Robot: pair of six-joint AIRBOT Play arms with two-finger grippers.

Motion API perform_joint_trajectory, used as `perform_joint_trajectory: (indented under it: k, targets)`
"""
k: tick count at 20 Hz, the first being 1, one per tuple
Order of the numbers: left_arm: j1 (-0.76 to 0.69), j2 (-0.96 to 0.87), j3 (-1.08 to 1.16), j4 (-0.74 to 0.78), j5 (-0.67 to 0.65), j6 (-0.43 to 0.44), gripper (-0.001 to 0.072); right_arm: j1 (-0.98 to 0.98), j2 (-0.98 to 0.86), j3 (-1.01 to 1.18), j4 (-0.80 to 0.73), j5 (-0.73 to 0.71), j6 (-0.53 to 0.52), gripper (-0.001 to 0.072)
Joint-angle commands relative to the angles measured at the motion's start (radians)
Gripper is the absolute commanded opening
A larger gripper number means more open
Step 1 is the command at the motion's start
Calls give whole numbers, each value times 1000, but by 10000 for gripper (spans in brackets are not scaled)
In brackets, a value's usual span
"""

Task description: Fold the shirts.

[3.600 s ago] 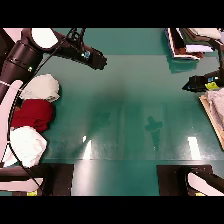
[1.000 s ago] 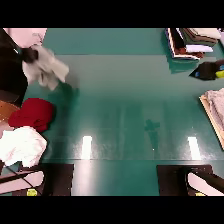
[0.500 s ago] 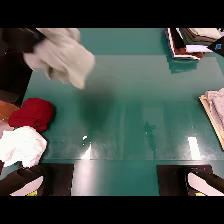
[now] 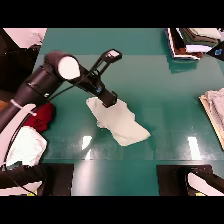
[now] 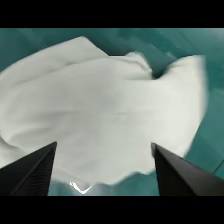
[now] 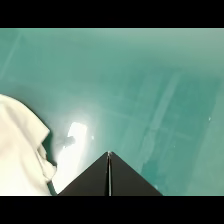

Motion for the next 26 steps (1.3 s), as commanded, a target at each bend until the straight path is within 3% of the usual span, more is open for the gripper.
perform_joint_trajectory:
  k: [1,6,11,15,17,23,24,26]
  targets:
    - [30,-38,-10,-10,28,-16,705,1,0,1,-2,25,0,18]
    - [264,5,-29,11,-2,-6,705,1,-2,1,-2,26,0,17]
    - [420,-29,-291,-83,148,31,704,1,-2,1,-3,25,0,18]
    - [423,-128,-358,-318,197,188,704,1,-2,1,-3,26,0,18]
    - [423,-171,-358,-428,207,225,704,1,-2,1,0,26,0,17]
    - [422,-190,-358,-481,225,240,703,1,-2,1,0,25,0,17]
    - [422,-190,-358,-481,225,240,636,1,-3,1,0,25,0,18]
    - [422,-190,-358,-481,229,244,182,1,-3,1,0,26,0,18]
